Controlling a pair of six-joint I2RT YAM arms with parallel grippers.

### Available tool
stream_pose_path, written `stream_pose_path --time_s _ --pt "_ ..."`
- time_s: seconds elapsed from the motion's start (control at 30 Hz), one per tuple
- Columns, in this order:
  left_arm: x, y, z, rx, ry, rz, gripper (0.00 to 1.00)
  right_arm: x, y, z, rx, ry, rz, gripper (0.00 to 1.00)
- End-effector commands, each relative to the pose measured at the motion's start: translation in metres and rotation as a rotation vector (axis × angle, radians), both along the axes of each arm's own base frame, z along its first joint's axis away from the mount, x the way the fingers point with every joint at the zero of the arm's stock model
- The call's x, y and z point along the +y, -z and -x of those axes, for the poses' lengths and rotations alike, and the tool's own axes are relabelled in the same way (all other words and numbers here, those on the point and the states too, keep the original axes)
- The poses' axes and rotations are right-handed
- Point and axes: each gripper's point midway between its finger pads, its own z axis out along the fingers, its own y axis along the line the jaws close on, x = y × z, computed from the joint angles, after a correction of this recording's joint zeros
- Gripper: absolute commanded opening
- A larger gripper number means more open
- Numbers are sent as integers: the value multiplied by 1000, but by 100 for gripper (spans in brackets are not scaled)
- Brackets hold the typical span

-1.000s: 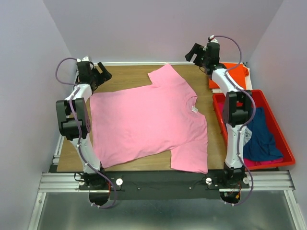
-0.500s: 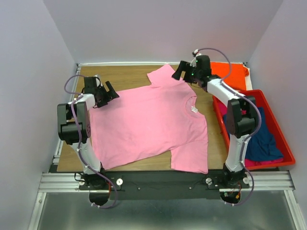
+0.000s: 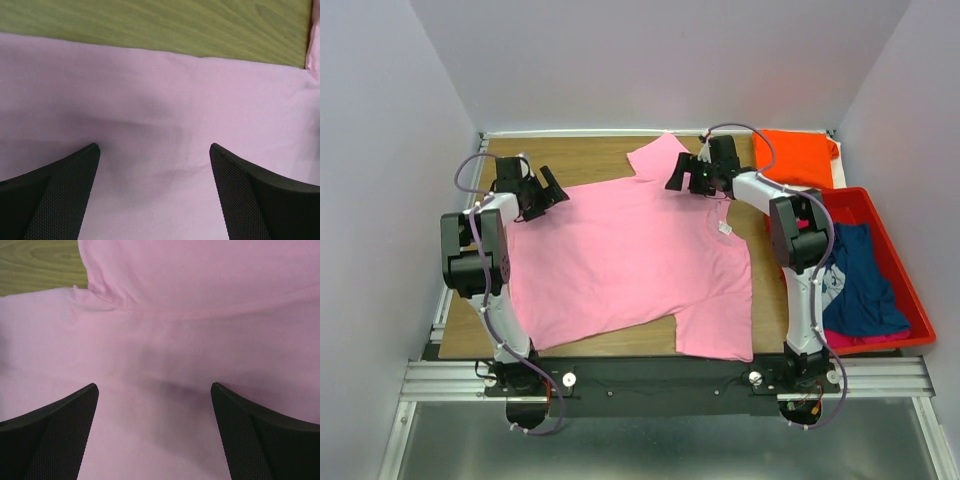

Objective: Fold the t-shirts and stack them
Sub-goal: Flatten the tshirt out, then fold the tshirt

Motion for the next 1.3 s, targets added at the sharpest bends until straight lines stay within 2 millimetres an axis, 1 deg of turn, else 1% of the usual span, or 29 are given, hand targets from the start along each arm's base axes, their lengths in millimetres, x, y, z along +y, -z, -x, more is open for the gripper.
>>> stream_pose_path --time_s 0.0,0.07,0.1,0.17,0.2,0.23,0.3,0.33,0.37,0.4,0.43,0.47,0.5,0.6,0.63,0.73,0.77,0.8,0.83,0.9,0.97,1.0,1.03,1.07,1.13,1.17,1.2,1.23,1.27 --pt "0 22 -8 38 19 14 98 -2 20 -5 27 -6 41 99" --pt "-1 22 -16 28 25 20 98 -2 28 -8 36 0 46 99" --pt "-1 31 -17 44 28 23 98 -3 36 -8 51 5 54 99" --pt "-1 30 -25 36 33 30 98 -6 38 -14 46 33 71 99" --pt "-2 37 -26 46 34 35 98 -7 41 -15 52 43 79 99" --pt "-1 33 -33 33 35 34 98 -9 47 -17 59 53 85 99" --pt "0 34 -39 27 38 31 98 -10 44 -26 47 71 92 99" --pt "-1 40 -41 35 42 33 98 -9 44 -29 47 76 93 99" --pt "1 34 -50 15 43 29 98 -10 54 -30 63 83 100 99" --pt "0 40 -53 22 50 32 98 -10 57 -31 73 87 106 99" --pt "-1 40 -57 16 64 37 97 -8 49 -41 50 89 101 99" --pt "-1 31 -68 -13 73 32 96 -7 51 -43 56 93 101 99" --pt "0 29 -77 -15 74 29 97 -7 51 -50 55 102 106 99" --pt "1 29 -86 -19 76 22 97 -10 55 -57 65 124 125 99" --pt "1 22 -94 -40 78 23 97 -8 47 -63 45 130 119 99" --pt "0 26 -103 -44 90 35 97 -9 45 -69 40 133 111 99" --pt "-1 16 -112 -68 96 39 97 -7 36 -75 19 126 99 99" --pt "-1 17 -114 -66 98 41 97 -2 31 -75 14 95 76 100" --pt "-2 10 -120 -87 103 38 97 1 27 -76 3 66 69 99" --pt "-2 0 -125 -112 108 19 97 9 8 -78 -28 25 36 100" --pt "-1 -10 -130 -137 112 4 97 13 -2 -78 -50 -4 25 100" --pt "-1 -14 -130 -144 111 0 97 13 -8 -79 -62 -15 22 100" --pt "1 -24 -131 -160 109 -17 97 15 -12 -78 -69 -24 19 100" --pt "1 -35 -129 -173 113 -23 97 16 -23 -77 -86 -36 13 100" --pt "3 -49 -129 -195 109 -51 97 18 -34 -76 -105 -56 4 100" --pt "4 -51 -125 -194 105 -58 97 20 -49 -75 -127 -66 -7 100" --pt "7 -68 -124 -220 95 -77 97 20 -54 -72 -131 -71 -9 100" --pt "9 -76 -121 -229 89 -87 97 20 -59 -71 -137 -74 -12 100" --pt "9 -76 -116 -224 87 -95 97 21 -73 -69 -160 -80 -14 100"
